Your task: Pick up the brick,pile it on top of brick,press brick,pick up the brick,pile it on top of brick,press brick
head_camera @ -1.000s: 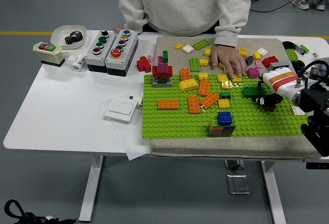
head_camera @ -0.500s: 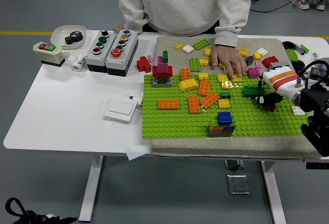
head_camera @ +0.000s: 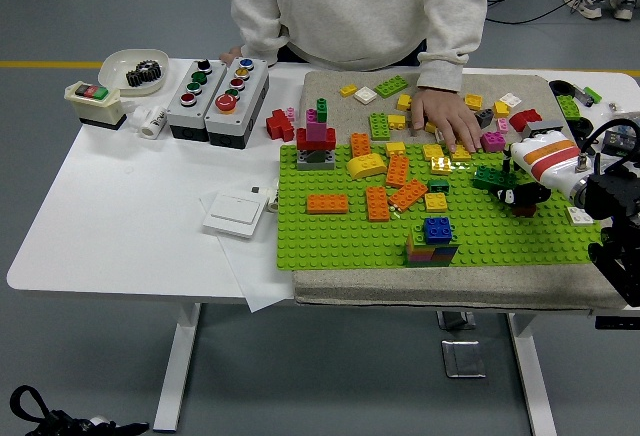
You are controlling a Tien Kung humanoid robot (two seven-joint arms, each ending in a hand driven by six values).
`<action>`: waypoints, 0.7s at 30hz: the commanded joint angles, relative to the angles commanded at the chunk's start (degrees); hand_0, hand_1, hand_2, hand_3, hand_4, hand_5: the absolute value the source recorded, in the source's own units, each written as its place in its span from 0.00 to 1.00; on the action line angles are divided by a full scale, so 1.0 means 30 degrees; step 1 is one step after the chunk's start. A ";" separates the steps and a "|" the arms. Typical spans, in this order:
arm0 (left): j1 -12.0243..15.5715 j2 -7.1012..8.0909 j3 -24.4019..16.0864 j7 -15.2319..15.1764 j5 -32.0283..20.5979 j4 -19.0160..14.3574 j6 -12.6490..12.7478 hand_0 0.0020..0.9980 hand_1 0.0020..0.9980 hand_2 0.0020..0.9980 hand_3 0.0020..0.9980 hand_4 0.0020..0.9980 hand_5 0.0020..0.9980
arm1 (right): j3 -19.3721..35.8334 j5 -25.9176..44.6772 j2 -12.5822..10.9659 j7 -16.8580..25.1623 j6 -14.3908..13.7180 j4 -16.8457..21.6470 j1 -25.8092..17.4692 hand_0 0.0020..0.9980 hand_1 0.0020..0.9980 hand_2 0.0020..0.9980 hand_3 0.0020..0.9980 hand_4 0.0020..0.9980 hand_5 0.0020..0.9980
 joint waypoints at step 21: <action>0.0042 -0.0007 0.0092 -0.0043 -0.0177 0.0011 0.0030 0.68 0.74 0.74 0.59 0.68 0.66 | 0.0052 -0.0142 -0.0141 0.0471 -0.0330 0.0065 -0.0169 0.25 0.30 0.42 0.43 0.68 0.63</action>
